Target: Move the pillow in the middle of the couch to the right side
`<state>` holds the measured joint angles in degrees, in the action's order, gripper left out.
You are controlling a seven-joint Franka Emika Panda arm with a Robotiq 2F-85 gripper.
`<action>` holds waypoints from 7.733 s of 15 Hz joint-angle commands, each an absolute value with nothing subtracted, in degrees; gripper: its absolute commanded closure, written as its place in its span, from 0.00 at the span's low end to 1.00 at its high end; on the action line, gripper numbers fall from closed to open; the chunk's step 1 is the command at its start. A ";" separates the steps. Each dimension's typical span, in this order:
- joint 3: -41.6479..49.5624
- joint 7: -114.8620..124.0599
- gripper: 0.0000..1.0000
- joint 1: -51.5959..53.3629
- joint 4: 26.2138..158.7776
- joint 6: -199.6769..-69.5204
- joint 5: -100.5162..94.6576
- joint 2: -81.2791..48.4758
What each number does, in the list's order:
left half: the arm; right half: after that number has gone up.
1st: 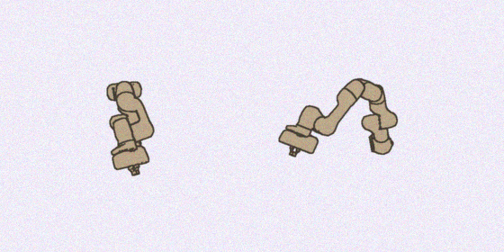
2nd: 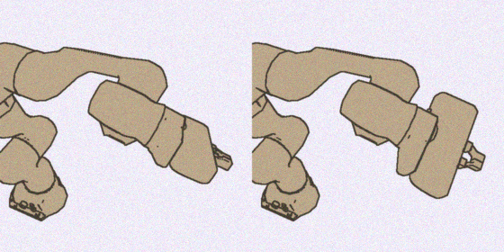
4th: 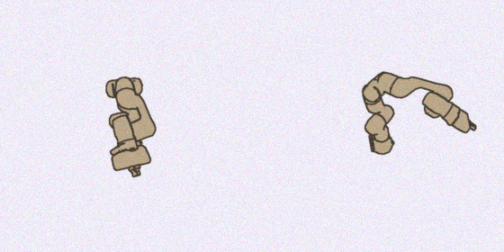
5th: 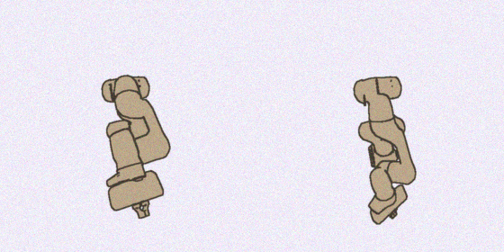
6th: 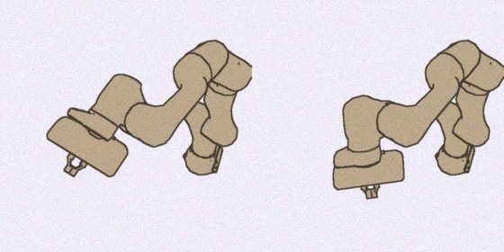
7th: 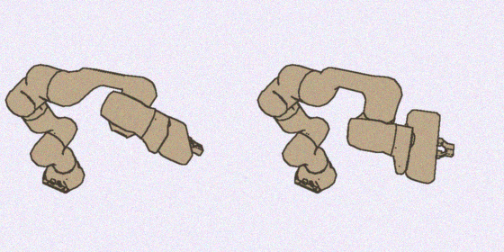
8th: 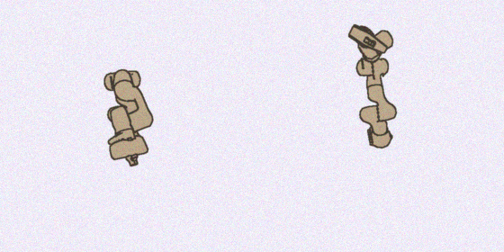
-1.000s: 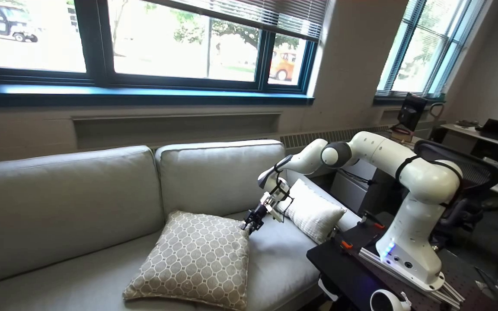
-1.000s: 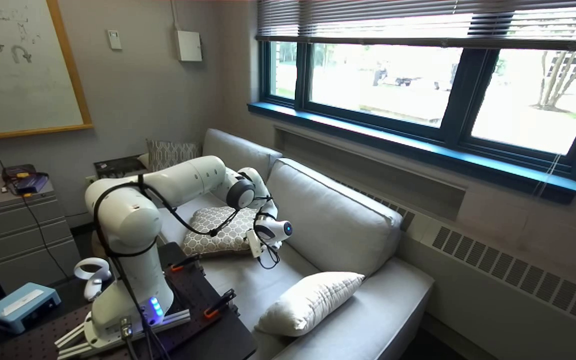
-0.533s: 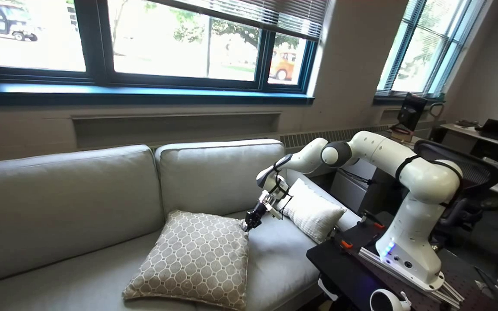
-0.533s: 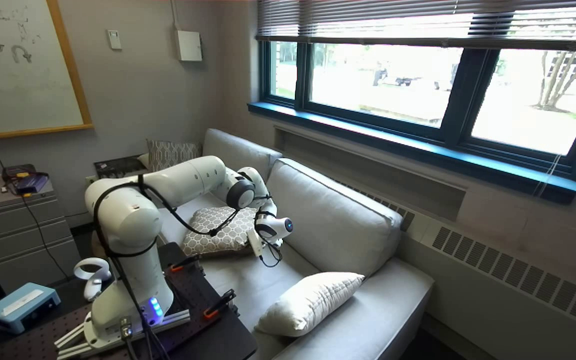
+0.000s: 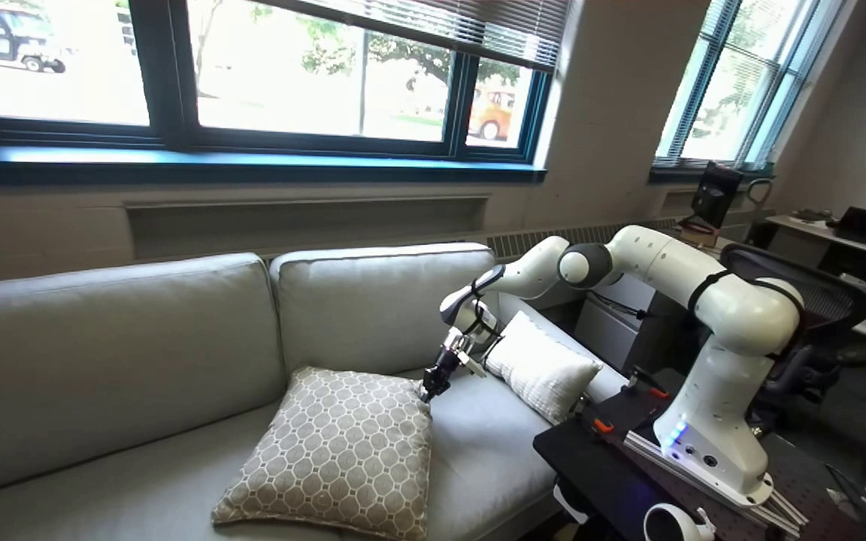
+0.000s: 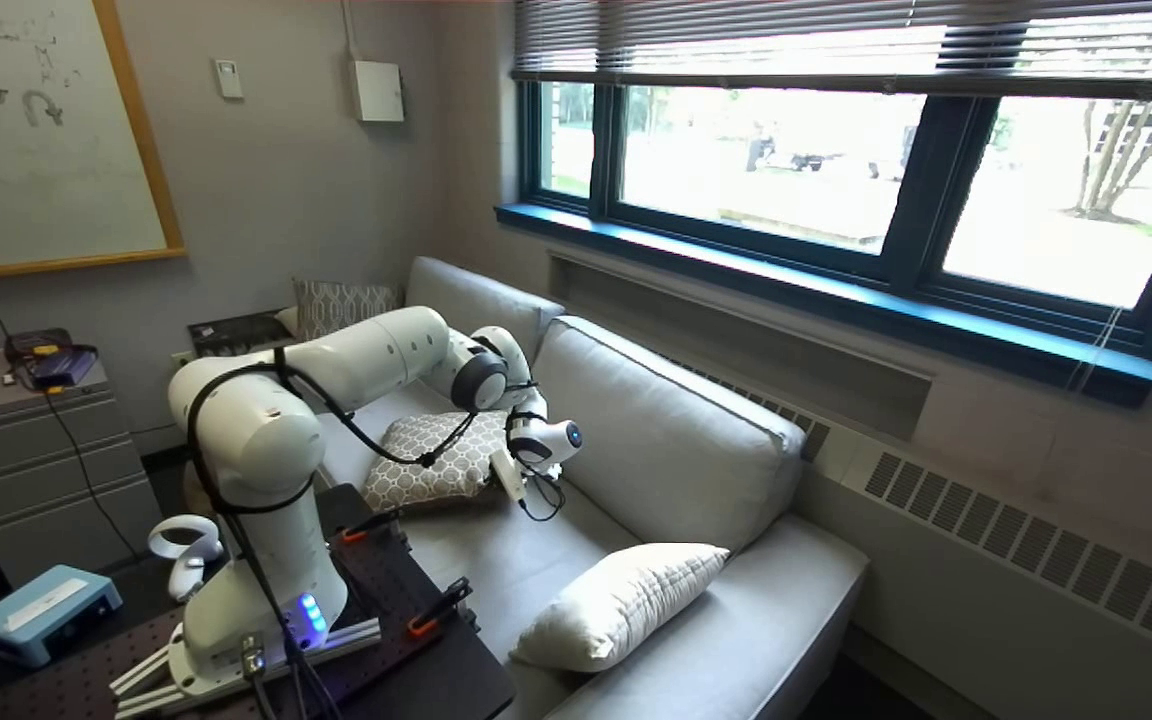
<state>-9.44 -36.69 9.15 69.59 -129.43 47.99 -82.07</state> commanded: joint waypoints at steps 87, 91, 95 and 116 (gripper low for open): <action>-16.96 -42.12 0.00 -0.93 70.27 -127.82 43.69 -84.96; -14.48 -44.70 0.32 0.68 70.11 -126.25 46.53 -84.66; -13.03 -46.07 0.64 1.30 69.74 -125.35 47.95 -84.59; -26.74 -60.32 0.97 -9.00 109.82 -159.92 55.94 -58.39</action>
